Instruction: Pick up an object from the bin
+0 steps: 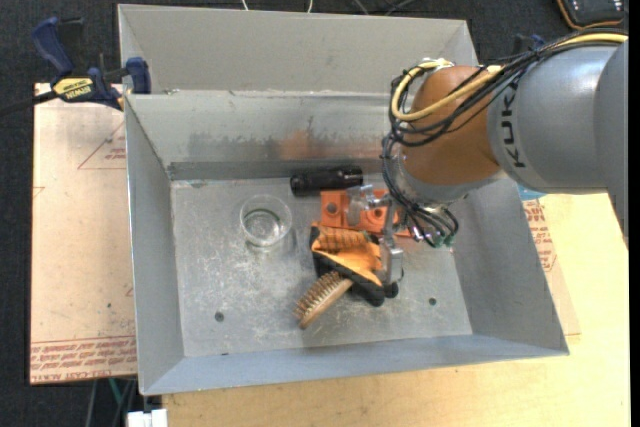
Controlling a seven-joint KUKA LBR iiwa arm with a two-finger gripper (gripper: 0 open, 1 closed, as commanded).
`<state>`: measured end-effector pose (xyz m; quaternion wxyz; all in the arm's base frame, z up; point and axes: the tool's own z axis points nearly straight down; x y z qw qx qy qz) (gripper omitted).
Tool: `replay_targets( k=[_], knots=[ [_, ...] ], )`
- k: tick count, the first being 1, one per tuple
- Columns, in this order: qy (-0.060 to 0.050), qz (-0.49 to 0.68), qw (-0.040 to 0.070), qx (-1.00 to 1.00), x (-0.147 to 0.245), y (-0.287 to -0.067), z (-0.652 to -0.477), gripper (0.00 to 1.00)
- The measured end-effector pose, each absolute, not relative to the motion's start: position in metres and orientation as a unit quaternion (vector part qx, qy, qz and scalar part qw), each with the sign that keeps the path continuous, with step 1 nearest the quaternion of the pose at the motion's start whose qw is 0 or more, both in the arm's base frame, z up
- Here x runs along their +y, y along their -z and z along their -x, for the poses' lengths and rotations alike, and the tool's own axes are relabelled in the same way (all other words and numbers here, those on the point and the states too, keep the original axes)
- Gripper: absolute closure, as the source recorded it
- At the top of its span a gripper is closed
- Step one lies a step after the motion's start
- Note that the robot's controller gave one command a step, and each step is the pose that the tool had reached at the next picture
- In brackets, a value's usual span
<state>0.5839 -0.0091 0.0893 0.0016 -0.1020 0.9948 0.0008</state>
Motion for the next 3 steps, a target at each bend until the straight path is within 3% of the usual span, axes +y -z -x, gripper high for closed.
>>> replay_targets(
  k=[1,2,3],
  knots=[
    [0.0,0.106,0.008,0.994,-0.001,-0.071,-0.579,0.0],
    [0.0,0.089,0.006,0.996,-0.062,-0.071,-0.611,0.0],
    [0.0,0.343,0.008,0.939,0.051,-0.071,-0.625,0.0]
  ],
)
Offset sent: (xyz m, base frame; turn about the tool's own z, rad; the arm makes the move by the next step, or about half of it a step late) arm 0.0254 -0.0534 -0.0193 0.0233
